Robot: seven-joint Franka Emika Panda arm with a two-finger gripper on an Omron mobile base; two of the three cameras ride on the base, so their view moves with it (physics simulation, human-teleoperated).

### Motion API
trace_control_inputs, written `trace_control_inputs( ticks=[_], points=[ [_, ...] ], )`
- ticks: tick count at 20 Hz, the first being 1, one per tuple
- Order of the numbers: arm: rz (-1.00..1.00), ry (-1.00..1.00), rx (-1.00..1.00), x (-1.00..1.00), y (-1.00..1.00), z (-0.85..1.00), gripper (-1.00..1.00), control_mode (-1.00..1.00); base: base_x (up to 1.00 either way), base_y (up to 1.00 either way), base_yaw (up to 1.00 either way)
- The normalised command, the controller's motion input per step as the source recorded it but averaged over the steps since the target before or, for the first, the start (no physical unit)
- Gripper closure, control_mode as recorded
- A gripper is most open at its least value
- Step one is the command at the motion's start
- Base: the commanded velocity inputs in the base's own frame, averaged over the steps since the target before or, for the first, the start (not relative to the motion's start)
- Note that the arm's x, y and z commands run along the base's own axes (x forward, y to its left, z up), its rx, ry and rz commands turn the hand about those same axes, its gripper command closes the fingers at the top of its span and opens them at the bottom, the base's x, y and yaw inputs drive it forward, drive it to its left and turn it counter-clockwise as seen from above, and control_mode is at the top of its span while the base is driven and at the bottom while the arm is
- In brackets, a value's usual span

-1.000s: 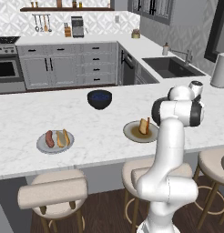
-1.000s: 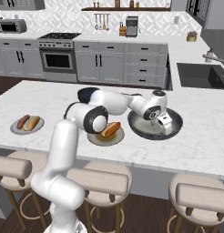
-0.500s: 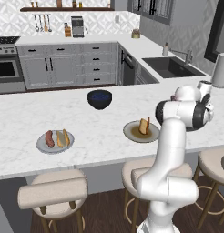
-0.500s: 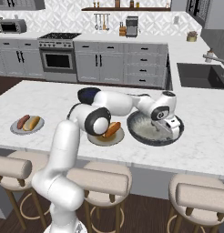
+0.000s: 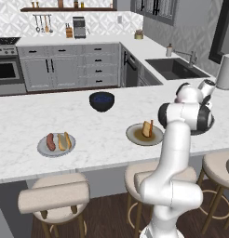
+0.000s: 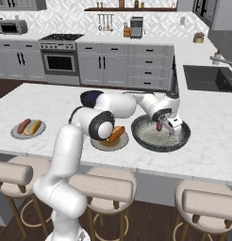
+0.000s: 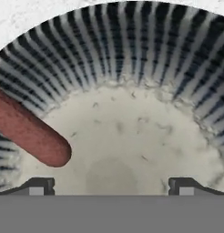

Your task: Place one bun and one sausage from the bowl on each plate.

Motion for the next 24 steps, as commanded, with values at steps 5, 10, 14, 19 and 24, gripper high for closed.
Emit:
trace_control_inputs(
  ticks=[5, 10, 14, 19, 24],
  points=[
    [0.16, -0.02, -0.03, 0.8, 0.02, -0.18, -1.0, -1.0, 0.0, 0.0, 0.0],
    [0.18, -0.02, -0.14, -0.18, 0.24, -0.14, -1.0, -1.0, 0.0, 0.0, 0.0],
    [0.34, -0.1, -0.19, -1.0, 0.07, -0.33, -1.0, -1.0, 0.0, 0.0, 0.0],
    [0.24, -0.15, -0.11, -0.27, 0.16, -0.26, -1.0, -1.0, 0.0, 0.0, 0.0],
    [0.07, -0.18, 0.06, 0.8, 0.05, 0.2, -1.0, -1.0, 0.0, 0.0, 0.0]
  ],
)
